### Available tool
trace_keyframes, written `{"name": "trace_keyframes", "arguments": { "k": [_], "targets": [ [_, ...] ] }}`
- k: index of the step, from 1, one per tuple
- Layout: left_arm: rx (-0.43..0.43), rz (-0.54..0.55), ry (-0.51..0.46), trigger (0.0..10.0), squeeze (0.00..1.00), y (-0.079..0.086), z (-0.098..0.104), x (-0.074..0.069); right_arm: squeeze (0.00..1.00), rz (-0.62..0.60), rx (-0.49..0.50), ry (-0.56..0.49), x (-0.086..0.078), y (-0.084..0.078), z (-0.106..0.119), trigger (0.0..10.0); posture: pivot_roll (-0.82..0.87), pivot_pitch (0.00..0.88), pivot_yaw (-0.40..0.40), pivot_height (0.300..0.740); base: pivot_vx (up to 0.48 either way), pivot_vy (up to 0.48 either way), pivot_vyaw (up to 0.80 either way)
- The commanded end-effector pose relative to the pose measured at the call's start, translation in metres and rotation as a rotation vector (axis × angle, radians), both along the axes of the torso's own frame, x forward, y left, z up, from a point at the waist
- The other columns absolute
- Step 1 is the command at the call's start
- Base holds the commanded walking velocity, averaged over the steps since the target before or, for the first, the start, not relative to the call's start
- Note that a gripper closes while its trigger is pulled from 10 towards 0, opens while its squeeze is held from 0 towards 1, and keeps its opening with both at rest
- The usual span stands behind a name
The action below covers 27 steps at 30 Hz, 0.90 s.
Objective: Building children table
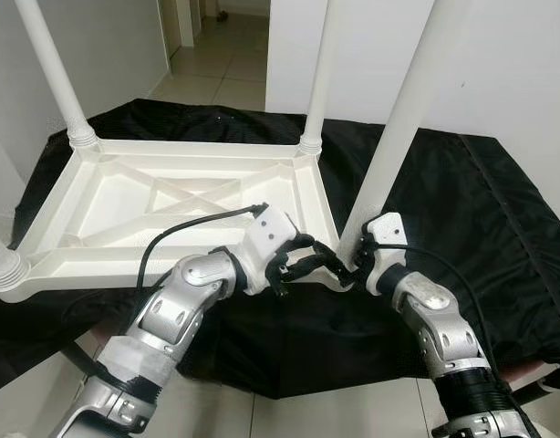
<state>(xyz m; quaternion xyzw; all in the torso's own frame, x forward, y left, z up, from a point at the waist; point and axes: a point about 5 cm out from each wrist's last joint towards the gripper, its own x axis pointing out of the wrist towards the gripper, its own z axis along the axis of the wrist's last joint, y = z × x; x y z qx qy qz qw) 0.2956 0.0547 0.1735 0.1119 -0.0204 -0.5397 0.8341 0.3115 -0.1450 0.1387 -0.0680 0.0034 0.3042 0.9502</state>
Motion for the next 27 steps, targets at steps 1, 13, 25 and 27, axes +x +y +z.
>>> {"name": "trace_keyframes", "arguments": {
  "k": [1,13,25,27],
  "targets": [
    [0.016,-0.018,-0.016,10.0,0.0,0.003,0.002,0.003,0.0,0.038,-0.009,0.008,0.001,0.001,-0.001,10.0,0.05,0.0,-0.033,0.74,0.0,0.0,0.0],
    [0.01,-0.004,-0.021,10.0,0.0,0.006,0.001,0.002,0.0,0.093,-0.029,0.034,0.006,-0.011,-0.012,0.0,0.06,0.0,-0.039,0.74,0.0,0.0,0.0],
    [0.01,0.0,-0.016,10.0,0.0,0.008,-0.001,0.001,0.0,0.08,0.016,0.062,-0.004,-0.013,-0.023,0.0,0.06,0.0,-0.036,0.74,0.0,0.0,0.0],
    [0.007,-0.001,-0.014,10.0,0.0,0.007,-0.001,0.001,0.0,0.044,0.037,0.06,-0.006,-0.012,-0.024,10.0,0.05,0.0,-0.035,0.74,0.0,0.0,0.0]
  ]
}}
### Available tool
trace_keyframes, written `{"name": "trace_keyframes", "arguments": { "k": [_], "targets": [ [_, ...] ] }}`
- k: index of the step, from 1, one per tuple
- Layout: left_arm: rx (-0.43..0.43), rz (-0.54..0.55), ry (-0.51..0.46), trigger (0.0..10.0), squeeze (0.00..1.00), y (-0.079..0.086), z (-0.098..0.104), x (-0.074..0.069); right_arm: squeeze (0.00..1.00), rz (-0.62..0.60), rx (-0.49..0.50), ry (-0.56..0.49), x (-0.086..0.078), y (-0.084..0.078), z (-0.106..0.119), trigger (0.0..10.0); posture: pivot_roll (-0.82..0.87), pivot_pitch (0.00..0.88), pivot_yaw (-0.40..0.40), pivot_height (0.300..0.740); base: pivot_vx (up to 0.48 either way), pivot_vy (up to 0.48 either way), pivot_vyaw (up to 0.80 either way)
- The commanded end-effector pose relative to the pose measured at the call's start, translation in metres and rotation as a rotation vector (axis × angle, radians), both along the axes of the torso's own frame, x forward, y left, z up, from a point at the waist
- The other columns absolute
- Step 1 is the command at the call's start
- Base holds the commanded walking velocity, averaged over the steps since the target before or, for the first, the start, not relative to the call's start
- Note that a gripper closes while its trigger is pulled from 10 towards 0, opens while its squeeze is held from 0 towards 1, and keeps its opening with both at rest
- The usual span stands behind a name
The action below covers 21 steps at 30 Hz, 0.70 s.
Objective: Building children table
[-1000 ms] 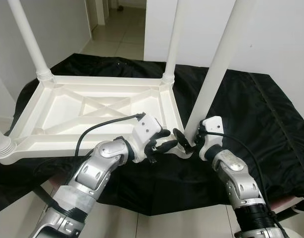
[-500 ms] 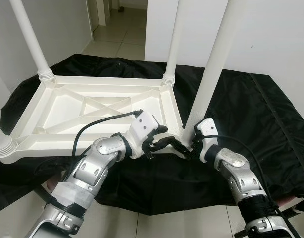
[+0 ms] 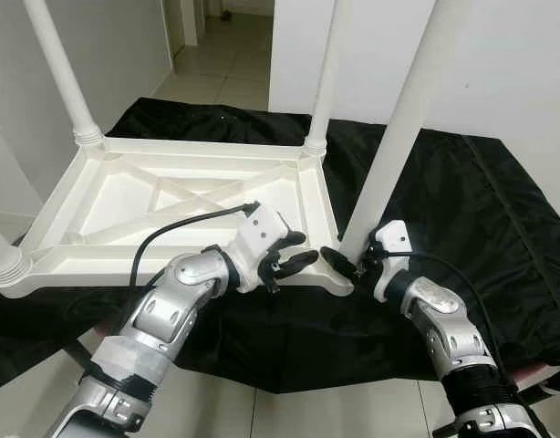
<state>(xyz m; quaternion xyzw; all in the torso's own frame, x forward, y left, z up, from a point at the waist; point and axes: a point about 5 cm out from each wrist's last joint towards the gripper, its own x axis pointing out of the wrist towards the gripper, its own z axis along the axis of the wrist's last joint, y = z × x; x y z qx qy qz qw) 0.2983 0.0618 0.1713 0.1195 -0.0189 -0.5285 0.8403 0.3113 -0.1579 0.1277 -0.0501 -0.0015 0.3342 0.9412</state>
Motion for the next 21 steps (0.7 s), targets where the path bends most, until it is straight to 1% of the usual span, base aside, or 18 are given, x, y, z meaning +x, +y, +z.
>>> {"name": "trace_keyframes", "arguments": {
  "k": [1,3,6,7,9,10,11,12,13,14,15,16,17,18,19,20,21],
  "targets": [
    [-0.006,-0.027,-0.004,10.0,0.0,0.0,0.001,-0.002,0.0,-0.035,0.008,0.055,-0.006,0.002,-0.014,10.0,0.05,0.0,-0.034,0.74,0.0,0.0,0.0],
    [-0.006,-0.027,-0.003,10.0,0.0,-0.001,0.001,-0.002,0.0,-0.046,0.014,0.056,-0.007,0.002,-0.014,10.0,0.05,0.0,-0.031,0.74,0.0,0.0,0.0],
    [-0.009,-0.033,0.015,10.0,0.0,0.001,-0.002,-0.006,0.0,-0.153,0.015,0.05,-0.008,0.005,-0.015,10.0,0.04,0.0,-0.027,0.74,0.0,0.0,0.0],
    [-0.009,-0.033,0.015,10.0,0.0,0.001,-0.002,-0.006,0.0,-0.153,0.015,0.05,-0.008,0.005,-0.015,10.0,0.04,0.0,-0.027,0.74,0.0,0.0,0.0],
    [0.002,-0.037,0.021,10.0,0.0,0.001,-0.005,-0.008,0.0,-0.242,0.032,0.042,-0.009,0.009,-0.014,10.0,0.04,0.0,-0.033,0.74,0.0,0.0,0.0],
    [0.01,-0.031,0.019,10.0,0.0,0.002,-0.005,-0.008,0.0,-0.303,0.058,0.038,-0.009,0.01,-0.014,10.0,0.05,0.0,-0.04,0.74,0.0,0.0,0.0],
    [0.01,-0.031,0.019,10.0,0.0,0.002,-0.005,-0.008,0.0,-0.303,0.058,0.038,-0.009,0.01,-0.014,10.0,0.05,0.0,-0.04,0.74,0.0,0.0,0.0],
    [0.013,-0.024,0.014,10.0,0.0,0.003,-0.005,-0.007,0.0,-0.35,0.087,0.043,-0.01,0.011,-0.013,10.0,0.06,0.0,-0.049,0.74,0.0,0.0,0.0],
    [-0.001,-0.013,0.014,10.0,0.0,0.005,-0.002,-0.006,0.0,-0.41,0.1,0.049,-0.011,0.014,-0.014,10.0,0.06,0.0,-0.06,0.74,0.0,0.0,0.0],
    [-0.001,-0.013,0.014,10.0,0.0,0.005,-0.002,-0.006,0.0,-0.41,0.1,0.049,-0.011,0.014,-0.014,10.0,0.06,0.0,-0.06,0.74,0.0,0.0,0.0],
    [-0.014,-0.006,0.018,10.0,0.0,0.007,-0.001,-0.007,0.0,-0.464,0.108,0.054,-0.012,0.017,-0.015,10.0,0.06,0.0,-0.06,0.74,0.0,0.0,0.0],
    [-0.009,0.011,0.02,10.0,0.0,0.01,-0.003,-0.006,0.0,-0.548,0.133,0.072,-0.013,0.017,-0.017,10.0,0.06,0.0,-0.075,0.74,0.0,0.0,0.0],
    [-0.009,0.011,0.02,10.0,0.0,0.01,-0.003,-0.006,0.0,-0.548,0.133,0.072,-0.013,0.017,-0.017,10.0,0.06,0.0,-0.075,0.74,0.0,0.0,0.0],
    [0.004,0.03,0.017,10.0,0.0,0.012,-0.005,-0.005,0.0,-0.641,0.15,0.08,-0.013,0.016,-0.018,10.0,0.07,0.0,-0.081,0.74,0.0,0.0,0.0],
    [0.004,0.03,0.017,10.0,0.0,0.012,-0.005,-0.005,0.0,-0.641,0.15,0.08,-0.013,0.016,-0.018,10.0,0.07,0.0,-0.081,0.74,0.0,0.0,0.0],
    [0.016,0.043,0.015,10.0,0.0,0.012,-0.007,-0.003,0.0,-0.702,0.161,0.088,-0.013,0.015,-0.019,10.0,0.07,0.0,-0.084,0.74,0.0,0.0,0.0],
    [0.016,0.043,0.015,10.0,0.0,0.012,-0.007,-0.003,0.0,-0.702,0.161,0.088,-0.013,0.015,-0.019,10.0,0.07,0.0,-0.084,0.74,0.0,0.0,0.0]
  ]
}}
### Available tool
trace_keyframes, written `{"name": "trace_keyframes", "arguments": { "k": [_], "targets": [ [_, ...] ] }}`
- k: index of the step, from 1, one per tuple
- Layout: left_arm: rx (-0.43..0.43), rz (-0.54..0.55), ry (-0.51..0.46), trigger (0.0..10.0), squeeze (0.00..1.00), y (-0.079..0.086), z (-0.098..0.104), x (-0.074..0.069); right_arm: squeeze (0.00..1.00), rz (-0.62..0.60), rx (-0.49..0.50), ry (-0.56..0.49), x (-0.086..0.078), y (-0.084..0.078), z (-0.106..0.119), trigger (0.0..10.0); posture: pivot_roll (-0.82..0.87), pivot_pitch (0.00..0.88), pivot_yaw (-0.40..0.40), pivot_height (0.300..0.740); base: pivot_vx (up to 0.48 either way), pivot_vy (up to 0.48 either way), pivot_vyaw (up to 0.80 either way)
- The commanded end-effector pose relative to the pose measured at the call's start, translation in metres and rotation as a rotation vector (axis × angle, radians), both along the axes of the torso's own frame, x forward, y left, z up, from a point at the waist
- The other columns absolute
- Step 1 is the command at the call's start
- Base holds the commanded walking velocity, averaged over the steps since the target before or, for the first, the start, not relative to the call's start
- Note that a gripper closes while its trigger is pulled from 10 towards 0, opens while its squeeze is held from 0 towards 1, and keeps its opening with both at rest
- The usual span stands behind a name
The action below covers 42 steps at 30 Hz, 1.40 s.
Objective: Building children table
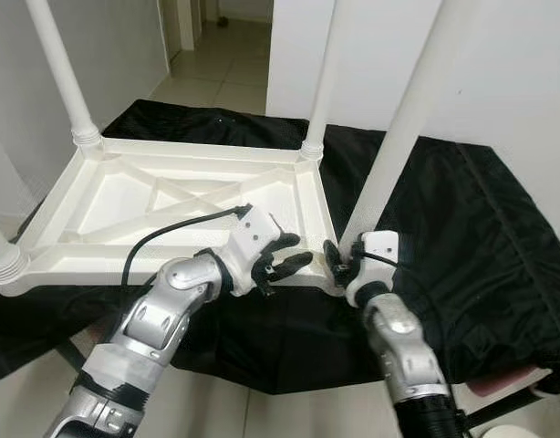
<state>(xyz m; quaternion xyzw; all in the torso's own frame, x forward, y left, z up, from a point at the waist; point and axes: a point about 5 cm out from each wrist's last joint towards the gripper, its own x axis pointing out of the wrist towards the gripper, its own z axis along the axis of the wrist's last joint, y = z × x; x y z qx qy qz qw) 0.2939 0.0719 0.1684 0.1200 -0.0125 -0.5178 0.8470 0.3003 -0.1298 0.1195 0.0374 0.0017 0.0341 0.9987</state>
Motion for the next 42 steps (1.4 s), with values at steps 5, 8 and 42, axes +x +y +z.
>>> {"name": "trace_keyframes", "arguments": {
  "k": [5,8,42],
  "targets": [
    [-0.031,0.066,0.004,10.0,0.0,0.016,0.008,0.002,0.0,-0.181,0.065,0.006,-0.007,0.006,0.0,10.0,0.08,0.0,-0.091,0.74,0.0,0.0,0.0],
    [-0.033,0.07,0.005,10.0,0.0,0.017,0.008,0.003,0.0,-0.163,0.062,-0.001,-0.006,0.01,0.001,10.0,0.08,0.0,-0.089,0.74,0.0,0.0,0.0],
    [0.015,-0.073,0.082,10.0,0.0,-0.017,-0.02,-0.024,0.0,0.433,-0.128,-0.082,0.003,-0.043,0.013,10.0,0.04,0.0,-0.081,0.74,0.0,0.0,0.0]
  ]
}}
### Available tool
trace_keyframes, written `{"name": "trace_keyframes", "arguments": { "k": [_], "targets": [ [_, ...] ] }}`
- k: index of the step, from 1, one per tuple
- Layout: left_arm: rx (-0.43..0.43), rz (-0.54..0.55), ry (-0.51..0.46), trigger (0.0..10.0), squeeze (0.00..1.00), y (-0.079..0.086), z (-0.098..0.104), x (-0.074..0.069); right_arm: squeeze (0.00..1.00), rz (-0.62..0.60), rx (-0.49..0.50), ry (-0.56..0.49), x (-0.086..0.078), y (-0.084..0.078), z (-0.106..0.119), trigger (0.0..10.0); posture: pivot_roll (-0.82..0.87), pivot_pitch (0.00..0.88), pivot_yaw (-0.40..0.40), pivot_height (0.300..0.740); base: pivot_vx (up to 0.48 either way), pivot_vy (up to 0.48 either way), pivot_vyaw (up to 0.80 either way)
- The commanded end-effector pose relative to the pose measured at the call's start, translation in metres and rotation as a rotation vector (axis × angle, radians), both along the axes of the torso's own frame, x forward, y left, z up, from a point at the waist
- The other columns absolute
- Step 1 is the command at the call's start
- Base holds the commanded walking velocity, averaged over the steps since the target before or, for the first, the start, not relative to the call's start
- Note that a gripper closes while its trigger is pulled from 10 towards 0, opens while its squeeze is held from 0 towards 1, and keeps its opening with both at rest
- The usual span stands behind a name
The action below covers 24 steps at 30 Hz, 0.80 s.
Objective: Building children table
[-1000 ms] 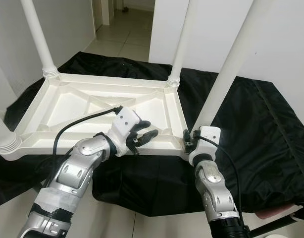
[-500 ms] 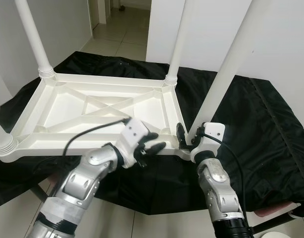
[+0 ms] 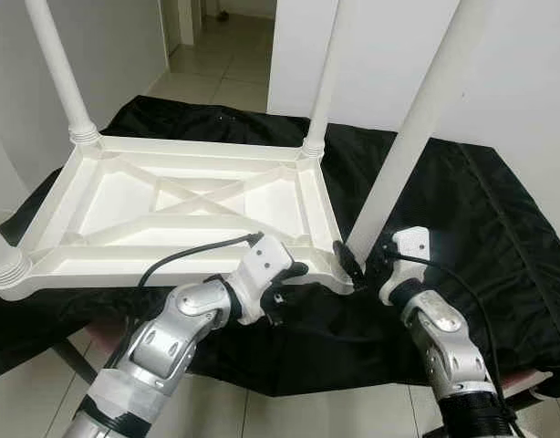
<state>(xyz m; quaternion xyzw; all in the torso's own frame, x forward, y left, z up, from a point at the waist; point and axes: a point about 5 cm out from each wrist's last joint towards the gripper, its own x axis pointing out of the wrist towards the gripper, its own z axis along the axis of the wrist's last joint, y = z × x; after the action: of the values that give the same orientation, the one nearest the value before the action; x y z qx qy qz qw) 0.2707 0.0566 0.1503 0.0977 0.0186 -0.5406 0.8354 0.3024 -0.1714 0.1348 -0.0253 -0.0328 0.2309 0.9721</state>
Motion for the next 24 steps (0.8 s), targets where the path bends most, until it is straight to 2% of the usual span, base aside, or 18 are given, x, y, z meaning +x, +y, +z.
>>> {"name": "trace_keyframes", "arguments": {
  "k": [1,8,14,16,18,19,20,21,24],
  "targets": [
    [0.019,-0.031,-0.004,10.0,0.0,-0.003,-0.001,0.0,0.0,0.085,-0.03,0.013,0.003,-0.002,-0.002,10.0,0.04,0.0,-0.081,0.74,0.0,0.0,0.0],
    [0.029,-0.012,-0.025,10.0,0.0,-0.002,0.002,0.006,0.0,0.181,-0.074,0.032,0.012,-0.002,-0.002,10.0,0.05,0.0,-0.082,0.74,0.0,0.0,0.0],
    [0.022,-0.029,-0.033,10.0,0.0,-0.007,0.004,0.005,0.0,0.281,-0.126,0.056,0.019,0.0,-0.005,10.0,0.05,0.0,-0.077,0.74,0.0,0.0,0.0],
    [0.023,-0.043,-0.034,10.0,0.0,-0.01,0.004,0.003,0.0,0.296,-0.147,0.061,0.024,0.0,-0.007,5.0,0.05,0.0,-0.075,0.74,0.0,0.0,0.0],
    [0.023,-0.043,-0.034,10.0,0.0,-0.01,0.004,0.003,0.0,0.296,-0.147,0.061,0.024,0.0,-0.007,5.0,0.05,0.0,-0.075,0.74,0.0,0.0,0.0],
    [0.026,-0.053,-0.037,10.0,0.0,-0.012,0.004,0.002,0.0,0.298,-0.149,0.065,0.026,0.0,-0.007,1.0,0.06,0.0,-0.075,0.74,0.0,0.0,0.0],
    [0.026,-0.053,-0.037,10.0,0.0,-0.012,0.004,0.002,0.0,0.298,-0.149,0.065,0.026,0.0,-0.007,1.0,0.06,0.0,-0.075,0.74,0.0,0.0,0.0],
    [0.028,-0.061,-0.039,10.0,0.0,-0.013,0.004,0.001,0.0,0.298,-0.144,0.074,0.028,-0.001,-0.008,0.0,0.06,0.0,-0.073,0.74,0.0,0.0,0.0],
    [0.024,-0.068,-0.042,10.0,0.0,-0.015,0.005,0.001,0.0,0.314,-0.132,0.102,0.026,-0.001,-0.014,0.0,0.06,0.0,-0.071,0.74,0.0,0.0,0.0]
  ]
}}
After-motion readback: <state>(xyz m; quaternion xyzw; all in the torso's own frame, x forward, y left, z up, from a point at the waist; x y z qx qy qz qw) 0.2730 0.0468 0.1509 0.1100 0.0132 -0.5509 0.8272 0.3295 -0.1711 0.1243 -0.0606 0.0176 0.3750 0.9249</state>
